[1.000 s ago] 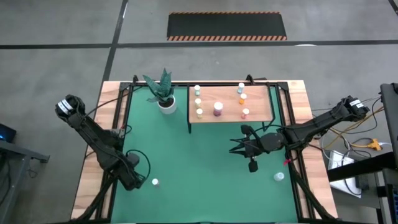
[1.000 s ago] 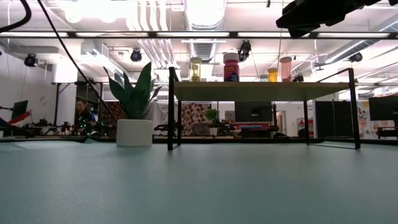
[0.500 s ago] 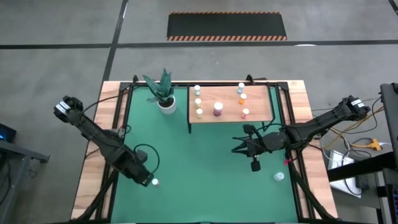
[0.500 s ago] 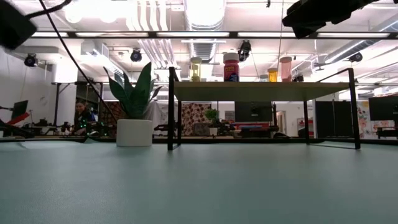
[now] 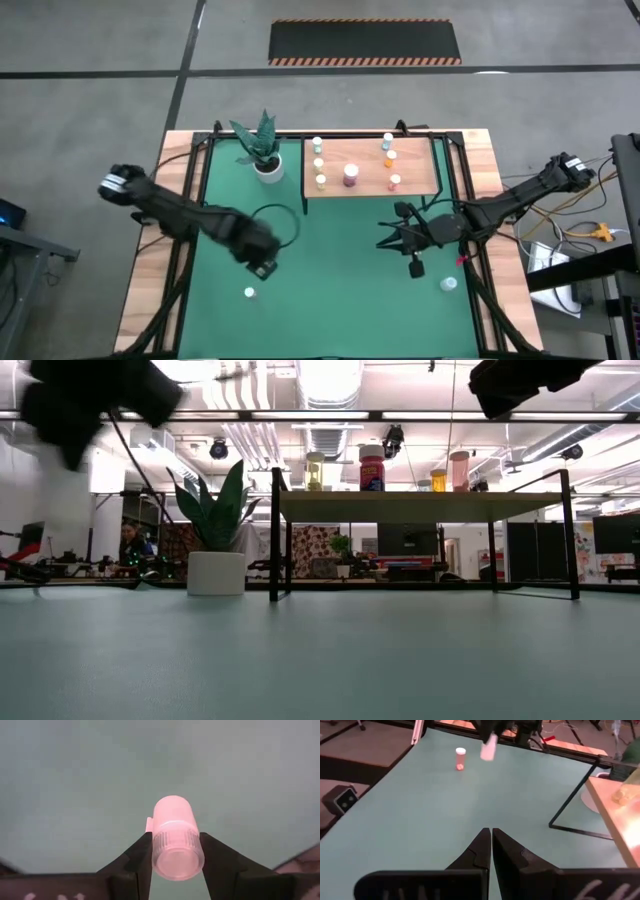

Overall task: Pick and place medicine bottles onto shelf by color
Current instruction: Put the left white pill bottle on the shelf

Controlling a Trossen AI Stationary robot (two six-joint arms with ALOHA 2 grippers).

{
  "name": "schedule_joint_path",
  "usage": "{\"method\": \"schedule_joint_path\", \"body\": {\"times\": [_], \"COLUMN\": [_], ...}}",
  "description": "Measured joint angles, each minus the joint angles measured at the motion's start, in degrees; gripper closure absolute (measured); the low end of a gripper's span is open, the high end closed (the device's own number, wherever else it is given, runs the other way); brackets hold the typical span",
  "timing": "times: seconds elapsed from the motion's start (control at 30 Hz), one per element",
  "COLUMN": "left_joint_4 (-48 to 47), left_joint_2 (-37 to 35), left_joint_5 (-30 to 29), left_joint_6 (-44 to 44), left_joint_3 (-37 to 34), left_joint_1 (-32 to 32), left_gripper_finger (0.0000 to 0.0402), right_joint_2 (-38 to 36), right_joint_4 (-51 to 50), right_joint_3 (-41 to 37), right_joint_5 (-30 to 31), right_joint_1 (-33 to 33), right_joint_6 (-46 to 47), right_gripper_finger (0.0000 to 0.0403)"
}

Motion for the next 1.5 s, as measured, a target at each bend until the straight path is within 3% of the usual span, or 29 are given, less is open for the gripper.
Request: {"method": "schedule_joint_path", "body": {"times": [0.27,0.57,1.03,1.27,1.5], "left_joint_4": [0.0,0.15,6.1,7.43,5.79], "left_joint_2": [18.23,31.97,34.02,34.12,32.94], "left_joint_5": [-1.19,-2.48,-2.64,-3.29,-3.64], "left_joint_6": [27.7,40.78,44.72,46.5,48.22], "left_joint_3": [14.41,26.68,26.43,26.22,26.22], "left_joint_1": [7.01,7.94,7.96,7.97,7.95], "left_gripper_finger": [0.0288,0.0277,0.0264,0.021,0.0175], "right_joint_2": [-1.2,-1.09,-0.87,1.0,7.94], "right_joint_4": [-1.44,-2.1,-2.23,-1.99,1.22], "right_joint_3": [0.0,0.0,-0.06,-0.2,-0.03], "right_joint_5": [0.02,0.0,0.04,0.57,2.35], "right_joint_1": [2.47,4.06,4.04,4.04,4.02], "right_joint_6": [3.65,6.44,8.24,10.42,12.37], "right_gripper_finger": [0.0394,0.0394,0.0394,0.0394,0.0394]}}
